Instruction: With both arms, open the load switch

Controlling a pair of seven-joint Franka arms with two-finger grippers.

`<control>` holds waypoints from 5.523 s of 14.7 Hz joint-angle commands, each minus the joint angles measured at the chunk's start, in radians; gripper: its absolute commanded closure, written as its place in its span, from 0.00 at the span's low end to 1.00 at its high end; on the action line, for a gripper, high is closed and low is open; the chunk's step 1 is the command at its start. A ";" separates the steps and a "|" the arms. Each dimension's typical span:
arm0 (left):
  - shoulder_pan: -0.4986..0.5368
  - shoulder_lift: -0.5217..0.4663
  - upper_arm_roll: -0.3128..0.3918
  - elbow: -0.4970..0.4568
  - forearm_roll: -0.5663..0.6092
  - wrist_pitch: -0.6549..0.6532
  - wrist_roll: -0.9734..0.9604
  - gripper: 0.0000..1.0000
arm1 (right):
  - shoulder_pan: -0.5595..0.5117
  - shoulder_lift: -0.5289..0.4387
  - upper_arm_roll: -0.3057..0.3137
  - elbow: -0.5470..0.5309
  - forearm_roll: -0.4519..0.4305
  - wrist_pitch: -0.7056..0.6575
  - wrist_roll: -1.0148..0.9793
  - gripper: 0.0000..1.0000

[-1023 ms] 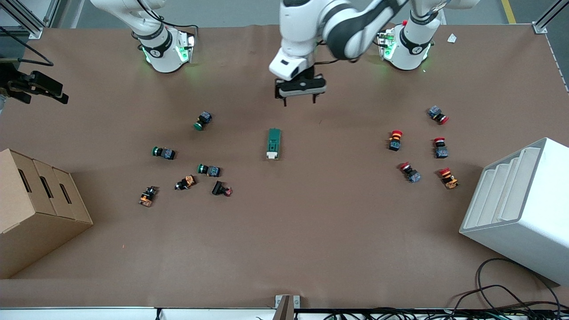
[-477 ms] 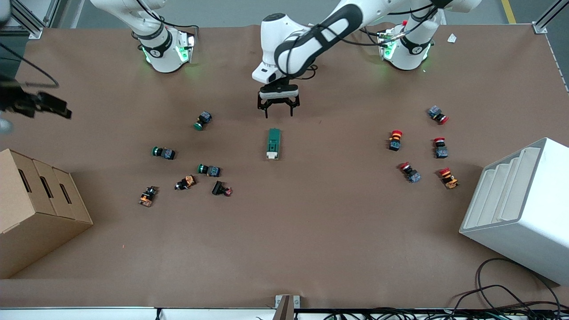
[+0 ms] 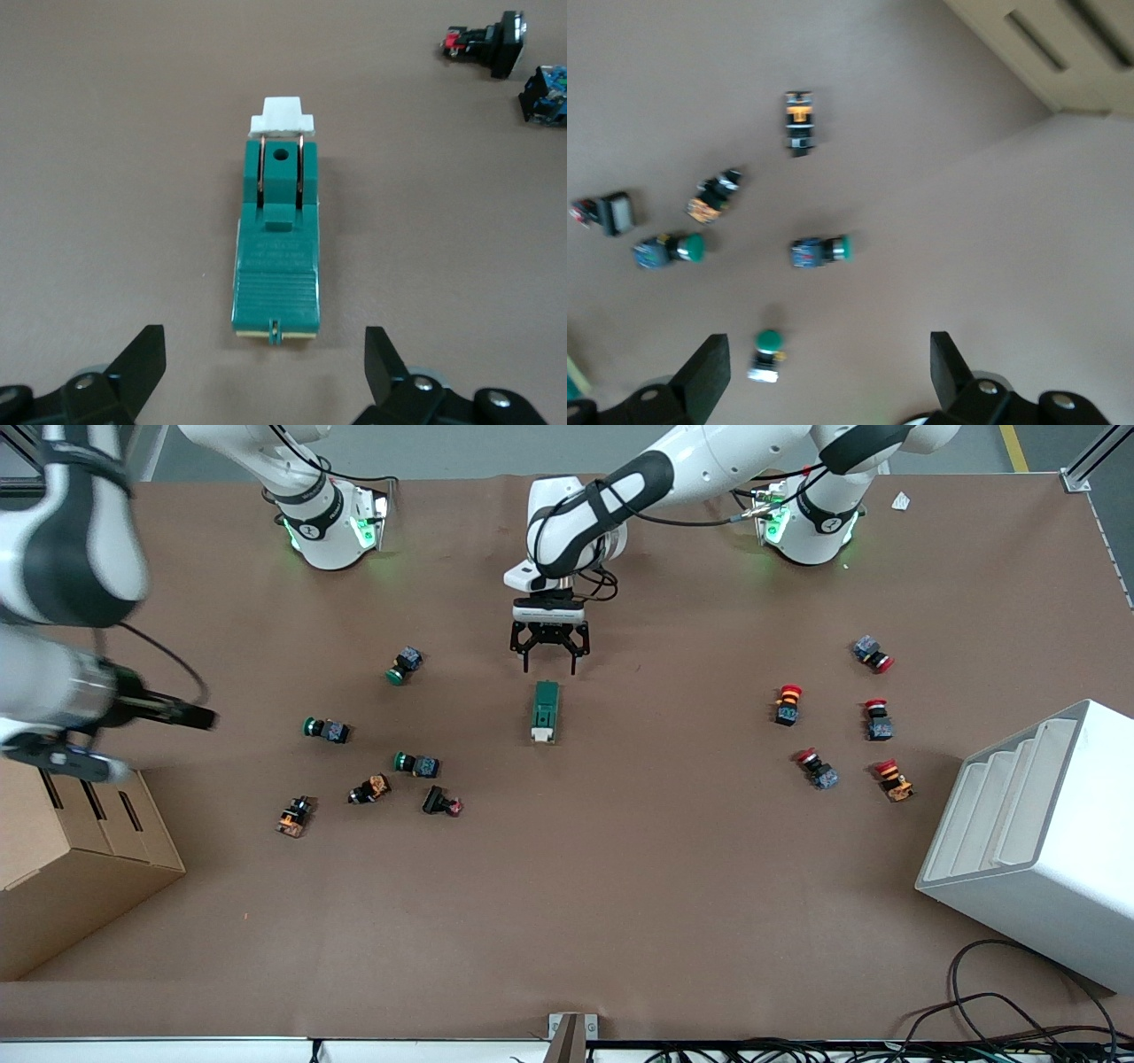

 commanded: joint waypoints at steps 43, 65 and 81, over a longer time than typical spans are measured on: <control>-0.275 0.130 0.202 0.043 0.230 -0.264 -0.303 0.00 | 0.452 0.548 0.182 0.183 0.185 -0.022 1.240 0.00; 0.037 -0.371 0.139 0.384 -0.942 -0.266 0.768 0.00 | -0.346 0.123 0.184 0.277 -0.073 -0.130 -0.496 0.00; 0.526 -0.870 0.466 0.247 -1.612 -0.467 2.113 0.00 | -0.299 0.083 0.179 0.316 -0.004 -0.260 -0.496 0.00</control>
